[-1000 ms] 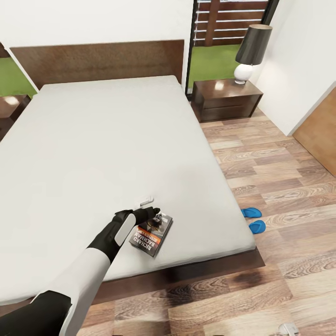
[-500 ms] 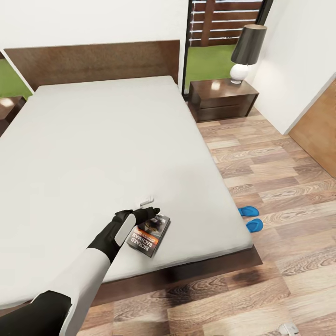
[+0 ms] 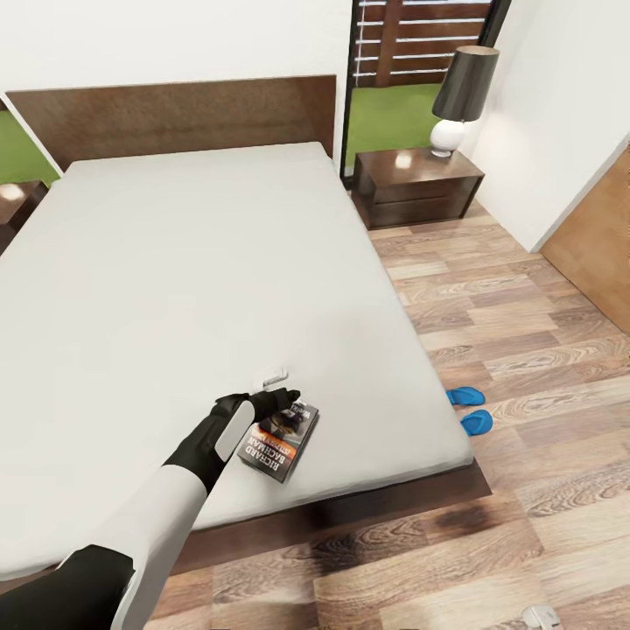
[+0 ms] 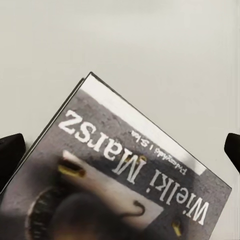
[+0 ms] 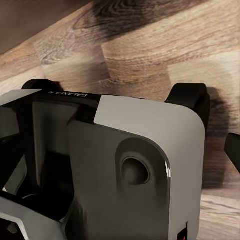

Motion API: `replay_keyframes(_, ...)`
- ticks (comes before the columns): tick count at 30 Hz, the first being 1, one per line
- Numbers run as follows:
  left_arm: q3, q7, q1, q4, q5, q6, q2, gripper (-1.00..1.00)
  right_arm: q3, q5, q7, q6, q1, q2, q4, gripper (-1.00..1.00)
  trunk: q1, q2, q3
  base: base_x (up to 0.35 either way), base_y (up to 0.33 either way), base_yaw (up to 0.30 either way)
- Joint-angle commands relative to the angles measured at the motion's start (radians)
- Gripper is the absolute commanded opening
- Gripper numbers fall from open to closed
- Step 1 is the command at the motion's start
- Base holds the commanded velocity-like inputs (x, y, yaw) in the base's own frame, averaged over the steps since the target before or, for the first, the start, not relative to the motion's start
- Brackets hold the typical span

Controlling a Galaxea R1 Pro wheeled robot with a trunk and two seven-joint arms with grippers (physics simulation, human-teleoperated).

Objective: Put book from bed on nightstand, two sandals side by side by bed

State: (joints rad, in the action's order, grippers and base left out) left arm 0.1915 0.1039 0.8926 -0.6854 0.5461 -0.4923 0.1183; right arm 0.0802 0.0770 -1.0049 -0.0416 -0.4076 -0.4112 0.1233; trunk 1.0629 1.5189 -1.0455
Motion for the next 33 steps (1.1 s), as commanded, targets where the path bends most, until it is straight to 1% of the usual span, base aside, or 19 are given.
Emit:
replay_keyframes(1, 0.003, 0.010, 0.000, -0.002, 0.011, -0.003, -0.001, 1.00, 0.007, -0.002, -0.006, -0.004, 0.000, 0.000, -0.001, 1.00, 0.000, 0.000, -0.001, 0.000, 0.000, -0.214)
replay_keyframes(7, 0.003, 0.010, 0.000, -0.002, 0.011, -0.003, 0.000, 1.00, 0.008, -0.002, -0.007, -0.004, 0.000, 0.000, -0.001, 1.00, 0.000, 0.000, -0.001, 0.000, 0.000, -0.133)
replay_keyframes(25, 0.003, 0.009, 0.000, -0.002, 0.011, -0.003, 0.000, 1.00, 0.007, -0.002, -0.005, -0.004, 0.000, 0.000, -0.001, 1.00, 0.000, 0.000, -0.001, 0.000, 0.000, -0.006)
replay_keyframes(33, 0.003, 0.010, 0.000, -0.002, 0.011, -0.003, -0.001, 1.00, 0.007, -0.002, -0.006, -0.004, 0.000, 0.000, -0.001, 1.00, 0.000, 0.000, -0.001, 0.000, 0.000, -0.055)
